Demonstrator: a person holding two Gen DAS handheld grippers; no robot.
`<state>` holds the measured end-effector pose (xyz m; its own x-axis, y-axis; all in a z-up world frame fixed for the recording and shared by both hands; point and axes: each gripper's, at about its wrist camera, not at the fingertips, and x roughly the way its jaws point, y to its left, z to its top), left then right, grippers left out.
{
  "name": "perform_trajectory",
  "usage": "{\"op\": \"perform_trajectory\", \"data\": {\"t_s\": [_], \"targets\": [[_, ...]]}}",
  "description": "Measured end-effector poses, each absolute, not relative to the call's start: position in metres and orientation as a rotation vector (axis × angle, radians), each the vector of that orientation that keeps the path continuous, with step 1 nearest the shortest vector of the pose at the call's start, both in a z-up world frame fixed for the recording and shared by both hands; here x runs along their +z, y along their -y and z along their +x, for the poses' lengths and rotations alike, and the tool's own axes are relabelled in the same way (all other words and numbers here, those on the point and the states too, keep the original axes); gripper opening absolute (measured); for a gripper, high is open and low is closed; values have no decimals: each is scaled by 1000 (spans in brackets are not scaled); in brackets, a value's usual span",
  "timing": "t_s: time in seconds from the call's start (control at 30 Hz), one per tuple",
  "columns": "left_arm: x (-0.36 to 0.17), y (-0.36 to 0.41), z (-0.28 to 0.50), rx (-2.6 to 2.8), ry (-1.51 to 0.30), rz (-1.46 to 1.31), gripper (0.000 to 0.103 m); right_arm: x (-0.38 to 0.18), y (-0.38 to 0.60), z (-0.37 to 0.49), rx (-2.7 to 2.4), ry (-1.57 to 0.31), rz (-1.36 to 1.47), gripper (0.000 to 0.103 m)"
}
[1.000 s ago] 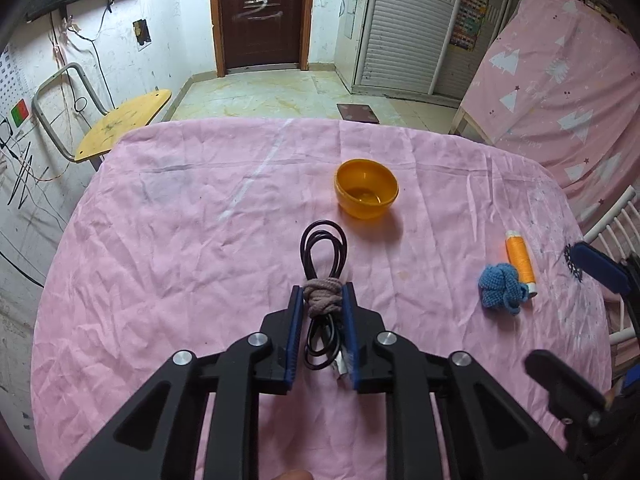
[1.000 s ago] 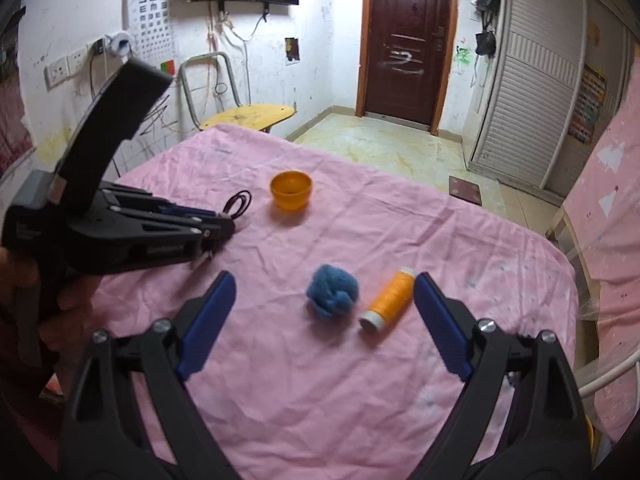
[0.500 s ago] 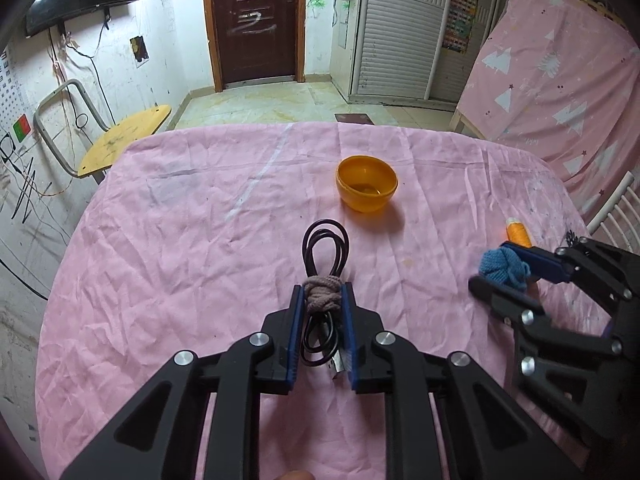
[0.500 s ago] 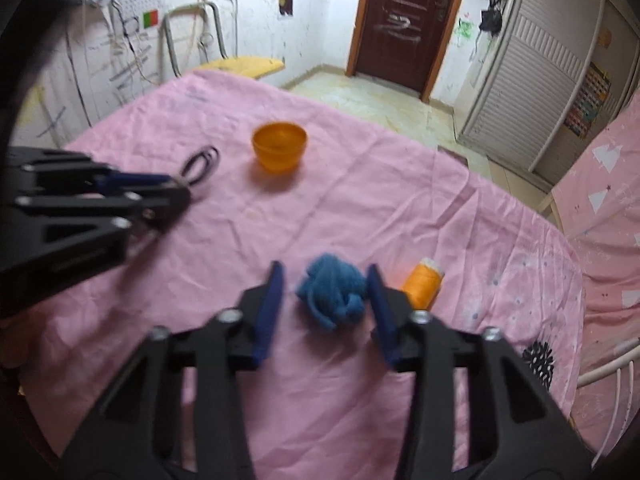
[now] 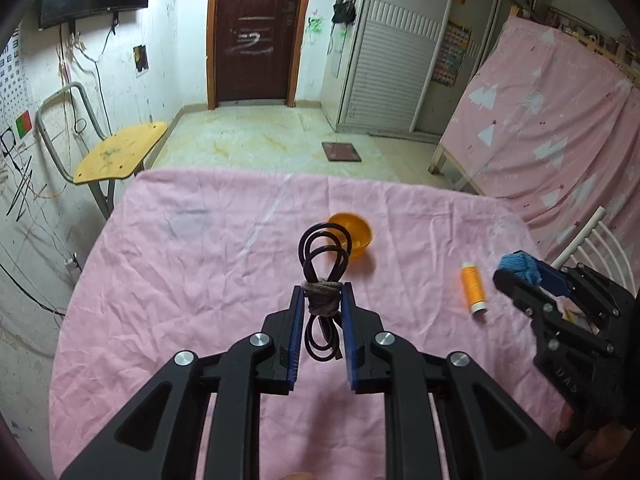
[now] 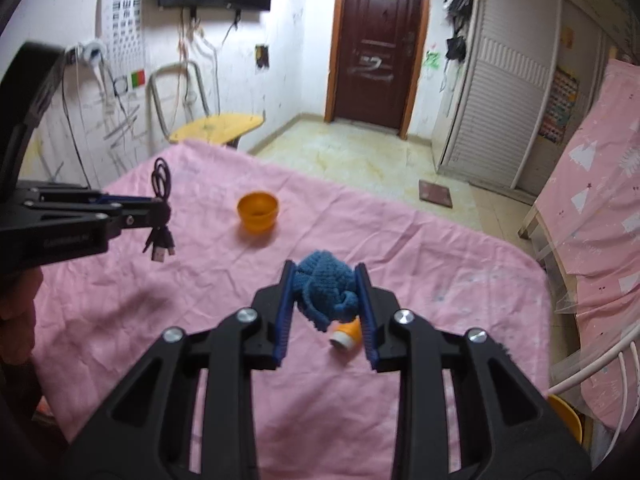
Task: Collect trash
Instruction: 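Carry the cable and blue ball over the yellow bin and release both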
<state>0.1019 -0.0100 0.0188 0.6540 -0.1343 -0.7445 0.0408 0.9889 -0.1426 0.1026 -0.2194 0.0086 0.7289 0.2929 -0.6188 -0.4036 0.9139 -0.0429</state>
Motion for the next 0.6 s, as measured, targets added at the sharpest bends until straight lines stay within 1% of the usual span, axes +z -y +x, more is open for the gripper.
{"op": "perform_trajectory", "data": {"t_s": [0.33,0.6], "targets": [[51,54,81,-174,-778,-59,11,31,317,79,208,-557,-79,27],[63,108,73,-216,-746,29,11,24,410,58,76,-528,49,28]]}}
